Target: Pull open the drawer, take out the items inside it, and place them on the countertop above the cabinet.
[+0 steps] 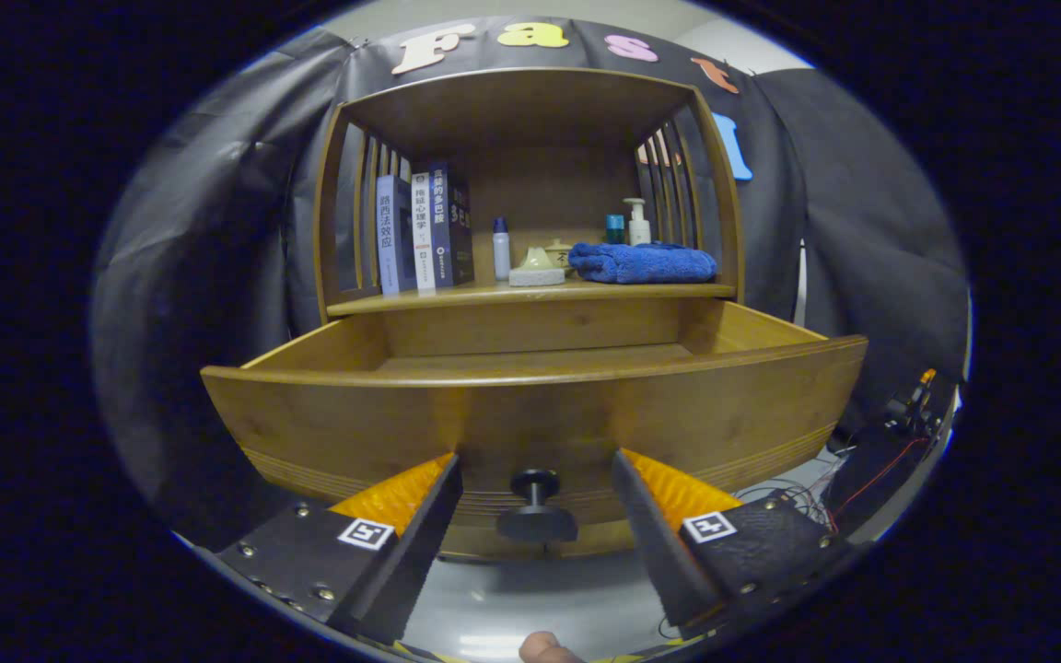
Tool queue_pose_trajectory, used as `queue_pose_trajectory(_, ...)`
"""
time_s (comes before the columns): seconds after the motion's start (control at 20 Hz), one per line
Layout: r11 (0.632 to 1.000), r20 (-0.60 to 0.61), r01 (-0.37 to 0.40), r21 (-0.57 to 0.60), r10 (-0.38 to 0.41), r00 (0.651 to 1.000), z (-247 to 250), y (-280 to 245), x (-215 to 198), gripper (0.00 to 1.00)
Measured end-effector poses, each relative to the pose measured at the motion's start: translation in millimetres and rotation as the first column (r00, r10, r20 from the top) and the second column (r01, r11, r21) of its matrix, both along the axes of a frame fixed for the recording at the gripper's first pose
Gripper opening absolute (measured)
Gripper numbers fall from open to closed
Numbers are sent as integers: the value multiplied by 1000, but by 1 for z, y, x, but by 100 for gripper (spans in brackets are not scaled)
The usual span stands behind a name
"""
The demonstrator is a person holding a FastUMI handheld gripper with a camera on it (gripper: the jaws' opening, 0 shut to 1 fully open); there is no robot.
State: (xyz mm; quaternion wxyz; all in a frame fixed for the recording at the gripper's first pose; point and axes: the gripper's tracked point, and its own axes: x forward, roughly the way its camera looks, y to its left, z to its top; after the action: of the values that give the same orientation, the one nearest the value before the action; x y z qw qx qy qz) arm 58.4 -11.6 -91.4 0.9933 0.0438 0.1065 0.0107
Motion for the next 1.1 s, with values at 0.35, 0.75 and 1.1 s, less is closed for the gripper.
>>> queue_pose_trajectory(0.35,999,9,-14,-40,14,1000,2,1,33,99)
queue_pose_trajectory(0.75,993,79,5,-120,4,997,6,7,93,99)
queue_pose_trajectory(1.1,1000,30,7,16,-7,1000,-2,14,138,99)
